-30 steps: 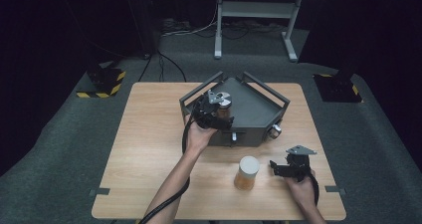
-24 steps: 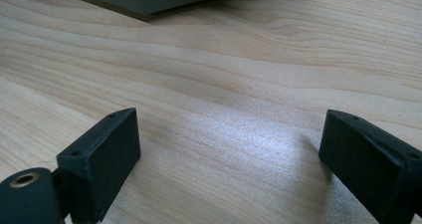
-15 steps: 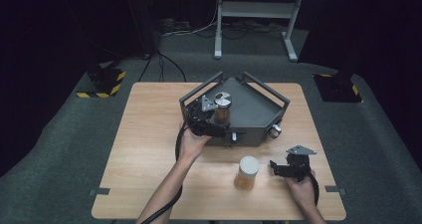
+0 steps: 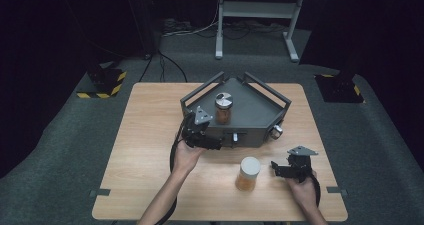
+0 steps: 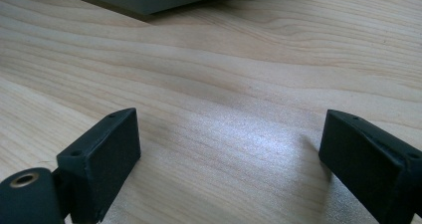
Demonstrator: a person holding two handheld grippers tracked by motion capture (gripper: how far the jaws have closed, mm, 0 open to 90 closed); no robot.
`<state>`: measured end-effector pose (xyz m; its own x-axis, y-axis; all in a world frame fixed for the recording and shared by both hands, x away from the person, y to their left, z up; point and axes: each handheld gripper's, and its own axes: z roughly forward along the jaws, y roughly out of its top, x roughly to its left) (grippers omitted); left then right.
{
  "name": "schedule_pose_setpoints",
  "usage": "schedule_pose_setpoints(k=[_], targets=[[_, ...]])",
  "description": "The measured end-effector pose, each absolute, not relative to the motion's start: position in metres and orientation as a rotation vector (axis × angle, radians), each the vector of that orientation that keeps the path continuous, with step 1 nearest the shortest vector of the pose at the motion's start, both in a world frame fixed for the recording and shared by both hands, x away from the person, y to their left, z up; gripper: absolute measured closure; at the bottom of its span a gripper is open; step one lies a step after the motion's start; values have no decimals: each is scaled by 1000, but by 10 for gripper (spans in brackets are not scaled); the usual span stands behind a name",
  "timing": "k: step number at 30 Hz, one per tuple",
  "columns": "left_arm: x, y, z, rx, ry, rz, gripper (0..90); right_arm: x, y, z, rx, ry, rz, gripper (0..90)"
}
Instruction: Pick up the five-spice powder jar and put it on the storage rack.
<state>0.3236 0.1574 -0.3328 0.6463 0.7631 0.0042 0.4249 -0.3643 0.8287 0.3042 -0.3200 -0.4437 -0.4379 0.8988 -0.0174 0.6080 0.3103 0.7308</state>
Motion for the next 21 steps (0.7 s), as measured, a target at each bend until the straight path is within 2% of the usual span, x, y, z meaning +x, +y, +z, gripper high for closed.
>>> schedule_pose_setpoints(k=[12, 21], targets=[[305, 154, -356, 2071, 888, 511, 51, 304, -320, -444, 1337, 2158, 924, 91], [299, 157, -379, 2079, 883, 470, 57, 304, -320, -444, 1338, 2158, 924, 91]])
